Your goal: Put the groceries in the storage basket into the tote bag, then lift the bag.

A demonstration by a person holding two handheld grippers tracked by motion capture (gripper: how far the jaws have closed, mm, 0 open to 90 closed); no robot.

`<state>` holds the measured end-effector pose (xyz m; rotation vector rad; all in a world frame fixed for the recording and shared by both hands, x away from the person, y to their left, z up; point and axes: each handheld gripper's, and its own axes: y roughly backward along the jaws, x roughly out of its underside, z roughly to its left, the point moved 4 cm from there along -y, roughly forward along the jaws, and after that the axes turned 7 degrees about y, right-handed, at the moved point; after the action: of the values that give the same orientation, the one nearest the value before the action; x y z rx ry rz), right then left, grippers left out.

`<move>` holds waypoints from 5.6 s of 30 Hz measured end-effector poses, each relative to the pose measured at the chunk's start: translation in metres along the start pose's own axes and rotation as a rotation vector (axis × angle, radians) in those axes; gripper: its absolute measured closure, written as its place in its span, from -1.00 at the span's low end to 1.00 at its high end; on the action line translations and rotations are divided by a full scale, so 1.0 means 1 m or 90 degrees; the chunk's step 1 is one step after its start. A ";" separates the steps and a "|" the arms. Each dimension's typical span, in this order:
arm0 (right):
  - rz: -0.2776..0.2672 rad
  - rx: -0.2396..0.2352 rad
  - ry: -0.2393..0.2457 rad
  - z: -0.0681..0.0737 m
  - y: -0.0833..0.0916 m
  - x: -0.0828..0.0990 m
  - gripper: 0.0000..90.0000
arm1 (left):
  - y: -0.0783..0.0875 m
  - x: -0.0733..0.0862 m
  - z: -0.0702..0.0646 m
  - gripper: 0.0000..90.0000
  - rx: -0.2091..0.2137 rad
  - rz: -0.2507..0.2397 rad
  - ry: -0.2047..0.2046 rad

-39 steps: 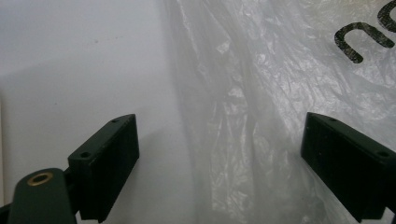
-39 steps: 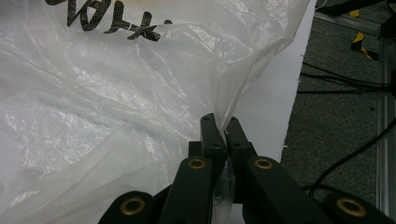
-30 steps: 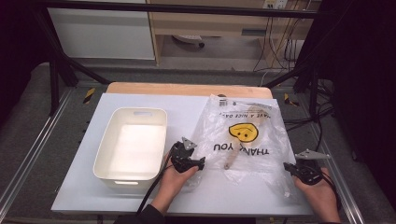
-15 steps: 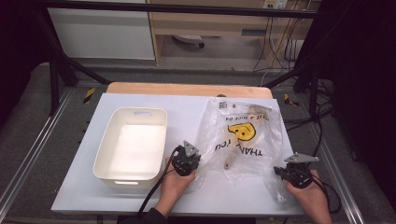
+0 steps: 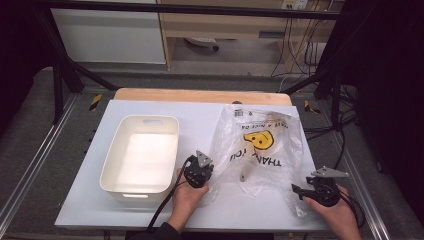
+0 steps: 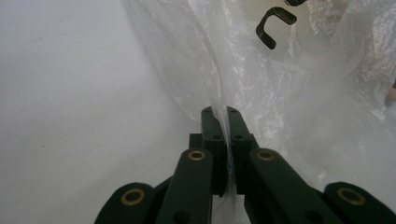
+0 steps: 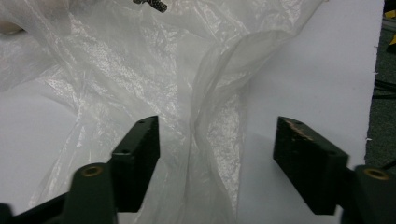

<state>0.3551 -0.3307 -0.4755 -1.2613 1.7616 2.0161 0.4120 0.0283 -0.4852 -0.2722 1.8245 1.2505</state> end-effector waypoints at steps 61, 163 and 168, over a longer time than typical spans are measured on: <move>-0.090 -0.077 0.140 0.022 0.025 -0.148 1.00 | 0.059 -0.128 0.028 1.00 0.136 -0.032 0.042; -0.132 -0.033 0.036 -0.067 0.055 -0.232 1.00 | 0.108 -0.224 0.118 1.00 0.101 -0.085 0.099; -0.139 -0.029 0.035 -0.069 0.054 -0.242 1.00 | 0.112 -0.235 0.125 1.00 0.096 -0.104 0.106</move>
<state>0.5044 -0.3143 -0.2666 -1.4664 1.5326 1.9257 0.5491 0.1193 -0.2480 -0.4424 1.9839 0.9962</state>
